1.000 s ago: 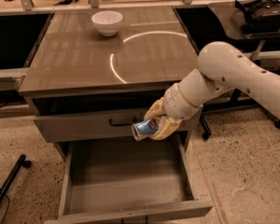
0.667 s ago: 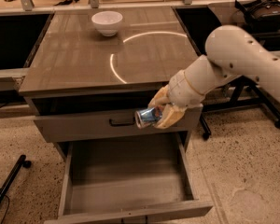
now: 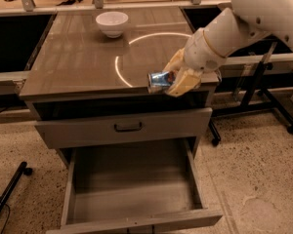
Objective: Pick redbull can from middle drawer and place on counter
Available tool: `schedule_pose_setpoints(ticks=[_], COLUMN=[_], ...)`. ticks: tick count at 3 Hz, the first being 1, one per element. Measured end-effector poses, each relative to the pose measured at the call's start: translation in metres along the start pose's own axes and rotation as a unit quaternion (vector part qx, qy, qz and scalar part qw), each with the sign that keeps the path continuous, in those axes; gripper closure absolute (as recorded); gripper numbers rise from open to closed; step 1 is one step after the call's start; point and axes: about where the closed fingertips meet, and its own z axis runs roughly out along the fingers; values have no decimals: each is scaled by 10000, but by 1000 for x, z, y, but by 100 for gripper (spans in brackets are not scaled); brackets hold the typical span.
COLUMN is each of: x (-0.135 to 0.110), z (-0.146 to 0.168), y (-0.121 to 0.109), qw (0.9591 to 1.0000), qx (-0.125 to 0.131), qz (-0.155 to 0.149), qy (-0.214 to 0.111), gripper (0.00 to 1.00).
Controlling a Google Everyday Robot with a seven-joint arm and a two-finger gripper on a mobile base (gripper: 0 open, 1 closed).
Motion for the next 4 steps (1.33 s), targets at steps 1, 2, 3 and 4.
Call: schedule_pose_setpoints(ticks=[1,2,3,4], x=[-17,-17,-16,-9], z=[-19,-19,-14,-4], y=[-53,-53,-70,-97], qw=[9994,9994,9984,9944], qx=[292,292,395,541], qz=[94,94,380,903], qy=[-148,-148,-121,-104], gripper=[100,100,100,100])
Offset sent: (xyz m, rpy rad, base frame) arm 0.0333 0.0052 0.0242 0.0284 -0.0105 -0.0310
